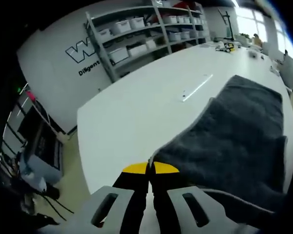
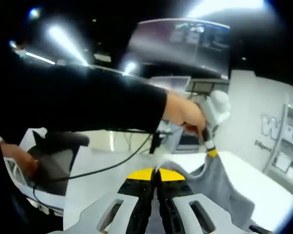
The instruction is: Open the folded towel by lifting each exposed corner and separating the folded layers until the towel lies flat within the target outline without major curled edges
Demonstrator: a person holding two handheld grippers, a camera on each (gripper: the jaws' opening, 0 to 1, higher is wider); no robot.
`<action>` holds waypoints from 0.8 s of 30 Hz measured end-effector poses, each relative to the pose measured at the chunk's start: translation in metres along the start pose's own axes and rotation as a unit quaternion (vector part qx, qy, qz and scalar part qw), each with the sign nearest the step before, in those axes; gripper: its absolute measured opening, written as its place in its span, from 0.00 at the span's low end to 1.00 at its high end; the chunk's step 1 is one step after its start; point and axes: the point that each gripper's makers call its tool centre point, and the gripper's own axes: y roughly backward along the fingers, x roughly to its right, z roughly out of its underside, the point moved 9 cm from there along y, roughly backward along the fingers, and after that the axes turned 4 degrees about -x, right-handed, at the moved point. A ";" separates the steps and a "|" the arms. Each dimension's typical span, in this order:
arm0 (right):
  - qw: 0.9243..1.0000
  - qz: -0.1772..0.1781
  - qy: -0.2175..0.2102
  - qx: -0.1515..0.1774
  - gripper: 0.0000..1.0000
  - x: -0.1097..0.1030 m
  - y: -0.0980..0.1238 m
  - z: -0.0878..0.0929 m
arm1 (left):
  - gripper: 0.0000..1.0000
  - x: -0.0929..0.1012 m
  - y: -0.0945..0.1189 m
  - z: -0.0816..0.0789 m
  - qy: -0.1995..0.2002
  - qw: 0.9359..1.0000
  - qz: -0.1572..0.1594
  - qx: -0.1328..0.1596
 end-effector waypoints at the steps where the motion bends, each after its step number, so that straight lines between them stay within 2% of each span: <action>1: 1.000 -0.002 0.001 0.000 0.00 -0.001 0.000 0.000 | 0.01 -0.001 0.001 0.002 0.000 1.000 -0.001 -0.001; 7: 1.000 -0.023 0.013 -0.004 0.00 -0.007 -0.012 -0.004 | 0.01 -0.008 0.003 0.015 -0.003 1.000 -0.001 -0.017; 14: 0.999 -0.032 0.016 -0.001 0.00 -0.011 -0.022 -0.010 | 0.01 -0.021 0.003 0.023 0.000 1.000 -0.015 -0.025; 19: 0.999 -0.038 0.022 -0.005 0.00 -0.011 -0.029 -0.011 | 0.01 -0.029 -0.003 0.030 -0.051 0.996 -0.048 -0.062; 24: 0.999 -0.037 0.026 -0.005 0.00 -0.009 -0.039 -0.016 | 0.01 -0.037 -0.007 0.027 -0.052 0.995 -0.051 -0.062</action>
